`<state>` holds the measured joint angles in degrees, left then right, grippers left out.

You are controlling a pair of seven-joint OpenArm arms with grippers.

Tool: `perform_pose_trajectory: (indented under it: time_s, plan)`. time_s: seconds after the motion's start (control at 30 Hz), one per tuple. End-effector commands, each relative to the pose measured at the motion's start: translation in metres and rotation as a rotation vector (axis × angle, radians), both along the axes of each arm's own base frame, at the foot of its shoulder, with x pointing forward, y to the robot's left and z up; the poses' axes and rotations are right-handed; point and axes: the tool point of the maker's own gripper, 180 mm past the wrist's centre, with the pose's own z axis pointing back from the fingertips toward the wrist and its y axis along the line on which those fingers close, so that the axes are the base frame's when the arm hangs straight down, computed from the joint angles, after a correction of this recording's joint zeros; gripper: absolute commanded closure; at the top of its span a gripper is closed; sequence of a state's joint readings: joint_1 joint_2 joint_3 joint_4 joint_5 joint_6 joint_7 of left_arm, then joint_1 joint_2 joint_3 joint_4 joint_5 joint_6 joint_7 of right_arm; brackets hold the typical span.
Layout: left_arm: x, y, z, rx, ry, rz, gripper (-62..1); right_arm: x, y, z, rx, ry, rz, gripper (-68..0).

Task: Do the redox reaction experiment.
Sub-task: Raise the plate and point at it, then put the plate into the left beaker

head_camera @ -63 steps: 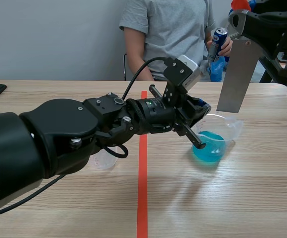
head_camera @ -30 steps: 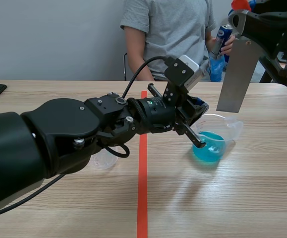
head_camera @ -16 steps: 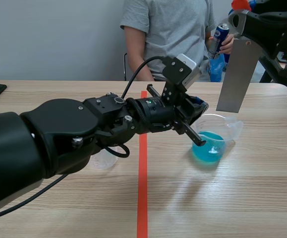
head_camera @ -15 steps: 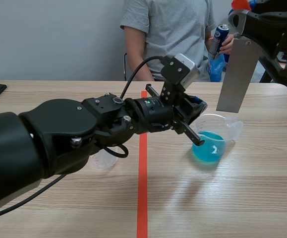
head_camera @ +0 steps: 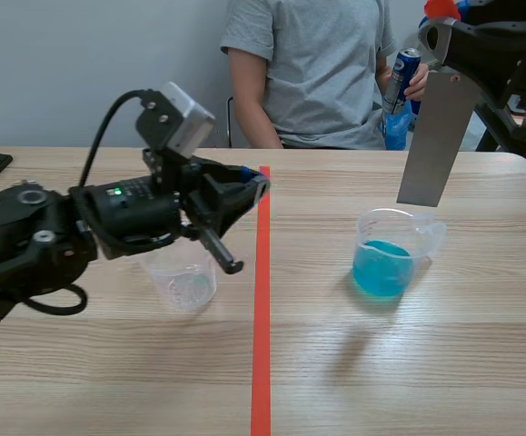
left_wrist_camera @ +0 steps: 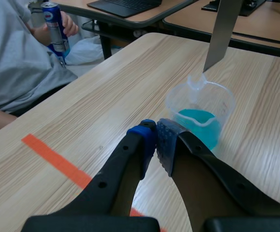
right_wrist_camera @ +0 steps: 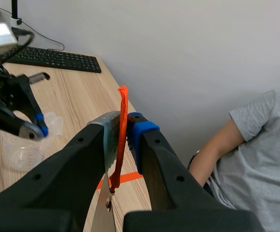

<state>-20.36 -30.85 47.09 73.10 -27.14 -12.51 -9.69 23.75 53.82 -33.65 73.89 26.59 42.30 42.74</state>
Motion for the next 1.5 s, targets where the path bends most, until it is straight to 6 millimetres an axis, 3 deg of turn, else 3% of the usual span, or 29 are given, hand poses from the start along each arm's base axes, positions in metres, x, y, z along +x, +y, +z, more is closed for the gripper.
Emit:
perform_pose_trajectory:
  time_s: [0.0, 0.23, 0.57, 0.8, 1.0, 1.47]
  plan:
    - [-0.002, 0.017, 0.006, -0.008, -0.011, 0.028, -4.2, 0.0, -0.003, 0.015, 0.021, -0.029, 0.005, -1.5]
    - [-0.044, 0.077, -0.004, 0.056, 0.049, 0.107, -4.2, 0.0, -0.003, 0.015, 0.021, -0.029, 0.005, -1.5]
    - [-0.114, 0.162, -0.061, 0.18, 0.279, 0.316, -4.2, 0.0, -0.003, 0.015, 0.021, -0.029, 0.005, -1.5]
    - [-0.151, 0.201, -0.081, 0.23, 0.378, 0.45, -4.2, 0.0, -0.003, 0.015, 0.021, -0.03, 0.006, -1.5]
    - [-0.169, 0.215, -0.091, 0.225, 0.423, 0.561, -4.2, 0.0, -0.001, 0.015, 0.026, -0.031, 0.007, -1.5]
    - [-0.192, 0.209, -0.102, 0.17, 0.495, 0.641, -4.2, 0.01, 0.025, 0.016, 0.054, -0.032, 0.02, -1.5]
